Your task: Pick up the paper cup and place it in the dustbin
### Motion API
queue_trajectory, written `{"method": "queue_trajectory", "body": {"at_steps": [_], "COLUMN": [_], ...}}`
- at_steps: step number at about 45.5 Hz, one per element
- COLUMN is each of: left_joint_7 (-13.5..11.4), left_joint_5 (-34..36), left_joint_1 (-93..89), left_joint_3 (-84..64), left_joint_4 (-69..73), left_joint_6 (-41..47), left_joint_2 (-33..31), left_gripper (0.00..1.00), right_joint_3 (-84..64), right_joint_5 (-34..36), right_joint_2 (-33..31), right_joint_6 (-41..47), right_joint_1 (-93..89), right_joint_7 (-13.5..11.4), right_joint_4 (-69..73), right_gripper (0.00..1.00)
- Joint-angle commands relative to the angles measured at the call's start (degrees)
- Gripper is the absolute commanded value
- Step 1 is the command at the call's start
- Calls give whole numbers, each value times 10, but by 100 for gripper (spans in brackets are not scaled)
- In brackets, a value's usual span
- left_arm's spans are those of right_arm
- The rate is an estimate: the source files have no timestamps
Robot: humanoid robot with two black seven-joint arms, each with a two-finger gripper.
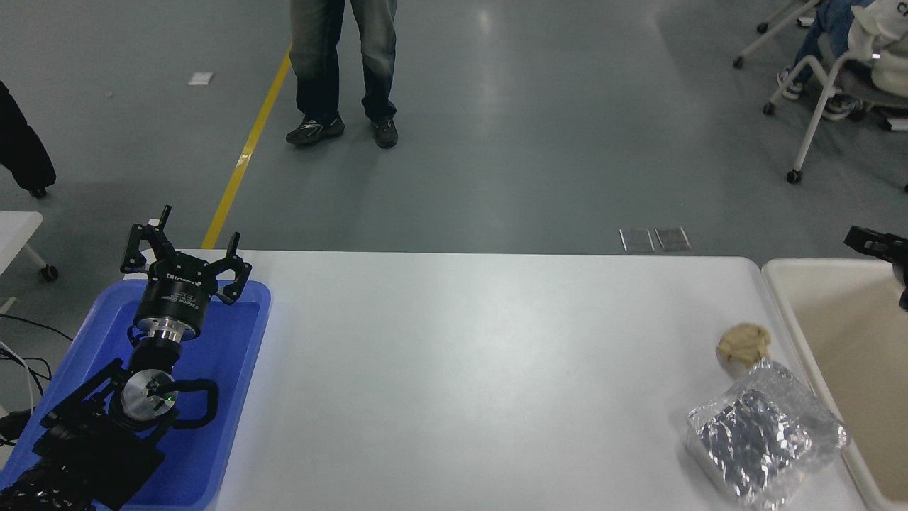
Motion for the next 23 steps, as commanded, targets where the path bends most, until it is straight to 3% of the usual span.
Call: {"method": "queue_trajectory", "body": {"at_steps": [1, 10, 23], "left_joint_7": [-1, 0, 0], "left_joint_5": [1, 0, 0], "left_joint_1": [0, 0, 0], "left_joint_3": [0, 1, 1], "left_joint_4": [0, 0, 0], "left_joint_6": [0, 0, 0], "left_joint_2": [0, 0, 0], "left_gripper": [100, 100, 100], "right_joint_3": [-47, -48, -76], "right_joint_5": [0, -1, -2], "right_joint_2": [-8, -9, -11], "right_joint_6": [113, 160, 300], "right_joint_1": [183, 263, 369], "right_joint_7": [-1, -1, -1], "right_joint_4": [133, 213, 344], "right_gripper": [100, 100, 100]}}
